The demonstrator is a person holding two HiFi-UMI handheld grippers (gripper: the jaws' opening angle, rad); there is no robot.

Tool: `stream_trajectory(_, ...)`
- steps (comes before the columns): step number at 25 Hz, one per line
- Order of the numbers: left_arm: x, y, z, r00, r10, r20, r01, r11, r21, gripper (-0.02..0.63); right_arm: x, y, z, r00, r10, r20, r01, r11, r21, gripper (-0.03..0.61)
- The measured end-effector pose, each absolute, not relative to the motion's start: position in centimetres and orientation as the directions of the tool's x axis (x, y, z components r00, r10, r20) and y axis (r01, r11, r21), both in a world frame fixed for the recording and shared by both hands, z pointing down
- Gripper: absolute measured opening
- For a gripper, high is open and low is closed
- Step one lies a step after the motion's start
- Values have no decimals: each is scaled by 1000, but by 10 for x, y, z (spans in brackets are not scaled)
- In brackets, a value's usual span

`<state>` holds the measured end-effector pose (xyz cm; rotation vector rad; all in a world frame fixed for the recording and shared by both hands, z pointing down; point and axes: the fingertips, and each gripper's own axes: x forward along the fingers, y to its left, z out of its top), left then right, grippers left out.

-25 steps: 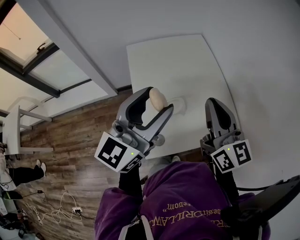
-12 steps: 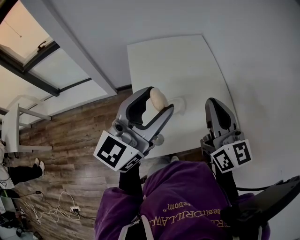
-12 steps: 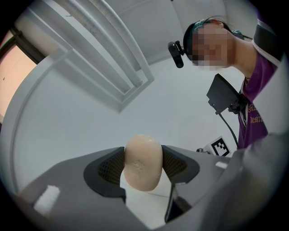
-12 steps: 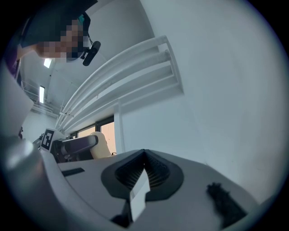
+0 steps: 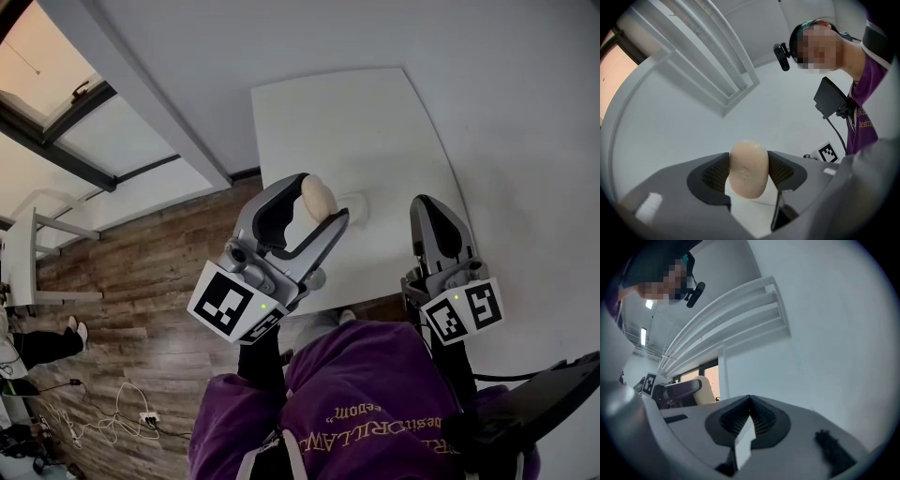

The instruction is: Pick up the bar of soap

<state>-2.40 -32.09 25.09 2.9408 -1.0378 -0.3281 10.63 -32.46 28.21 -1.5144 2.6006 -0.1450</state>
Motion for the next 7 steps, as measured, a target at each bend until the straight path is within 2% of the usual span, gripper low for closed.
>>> stream_trajectory(7, -22, -325, 253, 766, -611, -201, -609, -790, 79, 255, 107, -328, 284, -488, -871, -60, -860, 491, -143, 9)
